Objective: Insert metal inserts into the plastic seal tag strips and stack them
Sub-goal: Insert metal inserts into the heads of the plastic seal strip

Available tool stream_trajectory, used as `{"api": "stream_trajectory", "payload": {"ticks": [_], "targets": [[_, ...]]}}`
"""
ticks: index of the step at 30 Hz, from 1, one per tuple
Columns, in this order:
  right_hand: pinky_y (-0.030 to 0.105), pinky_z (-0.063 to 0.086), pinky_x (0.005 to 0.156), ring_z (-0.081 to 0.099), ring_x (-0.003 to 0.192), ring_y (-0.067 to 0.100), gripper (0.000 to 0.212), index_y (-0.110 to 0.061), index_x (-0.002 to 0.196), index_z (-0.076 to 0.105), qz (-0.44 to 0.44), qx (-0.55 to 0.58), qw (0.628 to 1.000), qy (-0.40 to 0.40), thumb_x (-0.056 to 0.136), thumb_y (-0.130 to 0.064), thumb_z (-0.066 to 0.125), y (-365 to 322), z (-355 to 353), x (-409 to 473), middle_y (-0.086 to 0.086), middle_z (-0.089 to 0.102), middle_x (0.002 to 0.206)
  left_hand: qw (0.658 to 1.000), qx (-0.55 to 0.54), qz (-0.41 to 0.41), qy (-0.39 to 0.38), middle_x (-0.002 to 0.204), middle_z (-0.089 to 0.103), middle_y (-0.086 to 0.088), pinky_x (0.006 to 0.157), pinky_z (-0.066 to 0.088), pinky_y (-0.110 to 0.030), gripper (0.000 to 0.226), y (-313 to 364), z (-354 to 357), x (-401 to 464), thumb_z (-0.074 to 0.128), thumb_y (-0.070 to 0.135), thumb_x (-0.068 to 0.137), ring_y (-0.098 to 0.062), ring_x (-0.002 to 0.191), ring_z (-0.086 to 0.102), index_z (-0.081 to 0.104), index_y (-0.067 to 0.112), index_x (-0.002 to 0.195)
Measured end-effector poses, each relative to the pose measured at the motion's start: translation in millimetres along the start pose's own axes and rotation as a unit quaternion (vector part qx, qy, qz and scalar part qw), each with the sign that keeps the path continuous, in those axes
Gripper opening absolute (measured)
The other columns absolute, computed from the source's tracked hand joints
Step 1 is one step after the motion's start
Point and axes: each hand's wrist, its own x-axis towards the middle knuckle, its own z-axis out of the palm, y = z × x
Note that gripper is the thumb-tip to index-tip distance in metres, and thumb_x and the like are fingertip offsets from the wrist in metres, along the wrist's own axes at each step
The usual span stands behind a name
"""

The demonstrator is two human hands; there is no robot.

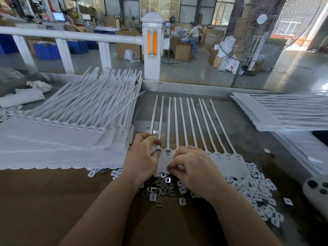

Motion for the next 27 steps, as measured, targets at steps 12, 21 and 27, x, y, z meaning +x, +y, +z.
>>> {"api": "stream_trajectory", "payload": {"ticks": [12,21,27], "targets": [[0.026,0.033,0.098,0.047,0.106,0.007,0.022,-0.026,0.104,0.067,-0.039,-0.036,0.998,-0.025,0.093,-0.035,0.05,0.0,-0.3,-1.0,-0.009,0.059,0.108,1.0,-0.003,-0.006,-0.003,0.112,0.036,0.012,0.087,0.031,-0.014,0.017,-0.2,-0.8,-0.4,0.06,0.019,0.088,-0.002,0.098,0.04,0.057,0.03,0.1],[0.019,0.042,0.083,0.053,0.082,0.004,0.011,-0.017,0.091,0.062,0.027,0.008,0.997,0.07,0.093,-0.02,0.052,7.7,-17.1,-1.9,-0.009,0.062,0.088,1.0,-0.003,-0.009,-0.008,0.112,0.037,0.012,0.089,0.034,-0.016,0.018,-0.2,-0.5,-0.5,0.06,0.02,0.088,-0.004,0.097,0.042,0.052,0.034,0.096],[0.028,0.051,0.068,0.06,0.063,0.013,0.01,-0.009,0.081,0.069,0.115,-0.009,0.984,0.135,0.086,-0.007,0.061,31.5,-39.1,-2.3,-0.003,0.067,0.07,1.0,-0.01,-0.011,-0.012,0.113,0.037,0.013,0.092,0.038,-0.018,0.018,1.3,-0.8,-0.5,0.059,0.019,0.089,-0.007,0.098,0.045,0.051,0.034,0.094]]}}
